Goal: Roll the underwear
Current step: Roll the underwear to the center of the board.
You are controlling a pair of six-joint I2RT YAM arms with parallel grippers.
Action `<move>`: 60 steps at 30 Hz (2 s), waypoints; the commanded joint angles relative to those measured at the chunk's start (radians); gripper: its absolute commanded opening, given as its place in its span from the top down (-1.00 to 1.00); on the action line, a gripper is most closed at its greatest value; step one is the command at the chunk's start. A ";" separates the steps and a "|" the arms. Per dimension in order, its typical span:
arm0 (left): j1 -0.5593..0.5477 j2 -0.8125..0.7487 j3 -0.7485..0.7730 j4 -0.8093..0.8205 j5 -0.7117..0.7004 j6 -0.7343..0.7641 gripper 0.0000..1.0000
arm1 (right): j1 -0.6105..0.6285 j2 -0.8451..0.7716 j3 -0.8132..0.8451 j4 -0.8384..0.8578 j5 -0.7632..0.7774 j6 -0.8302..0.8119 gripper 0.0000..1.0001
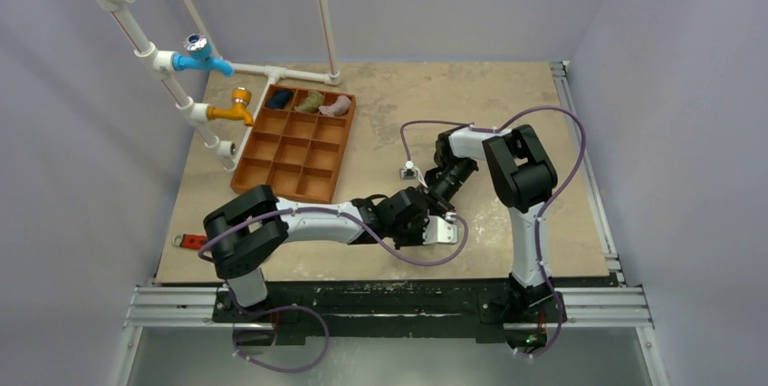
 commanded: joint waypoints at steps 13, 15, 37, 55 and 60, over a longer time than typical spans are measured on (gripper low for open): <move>0.008 0.101 0.236 -0.411 0.213 -0.040 1.00 | -0.081 -0.188 0.002 0.148 0.089 0.210 0.04; 0.021 0.118 0.264 -0.445 0.237 -0.060 1.00 | -0.109 -0.210 0.001 0.154 0.101 0.218 0.04; 0.211 0.511 0.730 -0.861 0.638 -0.204 1.00 | -0.509 -0.525 -0.162 0.390 0.214 0.380 0.04; 0.339 0.745 0.922 -0.955 0.890 -0.362 1.00 | -0.464 -0.903 -0.395 0.381 0.266 0.236 0.07; 0.371 0.777 0.928 -0.958 0.945 -0.372 1.00 | -0.171 -1.041 -0.495 0.557 0.452 0.375 0.02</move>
